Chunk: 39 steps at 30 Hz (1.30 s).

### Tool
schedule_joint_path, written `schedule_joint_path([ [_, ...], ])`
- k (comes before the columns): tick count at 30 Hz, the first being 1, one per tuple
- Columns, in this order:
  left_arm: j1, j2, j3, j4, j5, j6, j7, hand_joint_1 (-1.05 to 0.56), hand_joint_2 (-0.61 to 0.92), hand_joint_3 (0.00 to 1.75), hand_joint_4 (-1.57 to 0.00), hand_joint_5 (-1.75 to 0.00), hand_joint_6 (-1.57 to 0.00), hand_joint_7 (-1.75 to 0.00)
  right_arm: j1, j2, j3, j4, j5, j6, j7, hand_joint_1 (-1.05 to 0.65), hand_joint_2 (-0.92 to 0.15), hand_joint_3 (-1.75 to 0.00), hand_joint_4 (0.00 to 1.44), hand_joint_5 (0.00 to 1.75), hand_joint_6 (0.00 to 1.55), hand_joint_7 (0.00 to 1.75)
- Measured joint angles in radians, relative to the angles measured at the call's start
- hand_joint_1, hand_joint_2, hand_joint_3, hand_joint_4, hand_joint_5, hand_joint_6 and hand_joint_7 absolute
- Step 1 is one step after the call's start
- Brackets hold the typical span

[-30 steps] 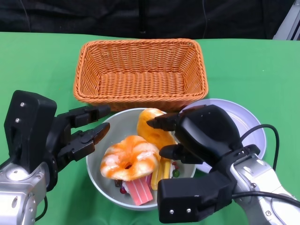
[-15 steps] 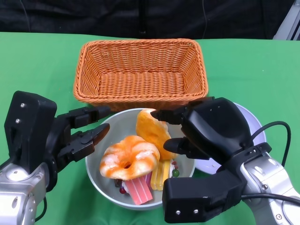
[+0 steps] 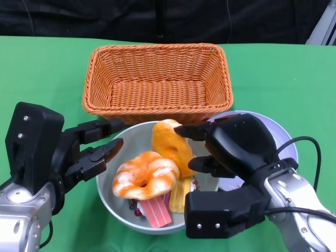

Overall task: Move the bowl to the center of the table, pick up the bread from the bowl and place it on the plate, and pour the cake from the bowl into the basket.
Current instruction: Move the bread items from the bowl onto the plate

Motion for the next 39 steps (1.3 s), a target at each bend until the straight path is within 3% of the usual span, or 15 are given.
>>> schedule_joint_path([
  [12,0.0,0.0,-0.002,-0.002,0.002,0.0,0.0,-0.52,0.92,0.31,-0.39,-0.31,-0.6,0.0,-0.044,0.02,0.019,0.098,0.003,0.001,-0.035,-0.62,-0.92,-0.11,0.83,0.06,0.74,0.0],
  [31,0.0,-0.003,-0.01,-0.024,0.007,0.023,0.011,-0.49,0.92,0.32,-0.39,-0.26,-0.6,0.0,0.033,0.004,0.045,-0.031,-0.007,0.012,-0.003,-0.59,-0.92,-0.1,0.8,0.04,0.73,0.0],
  [39,0.0,-0.002,-0.014,-0.024,0.013,0.023,0.011,-0.5,0.92,0.32,-0.43,-0.27,-0.6,0.0,0.035,0.005,0.045,-0.032,-0.003,0.013,0.014,-0.66,-0.92,-0.14,0.79,0.03,0.71,0.0],
])
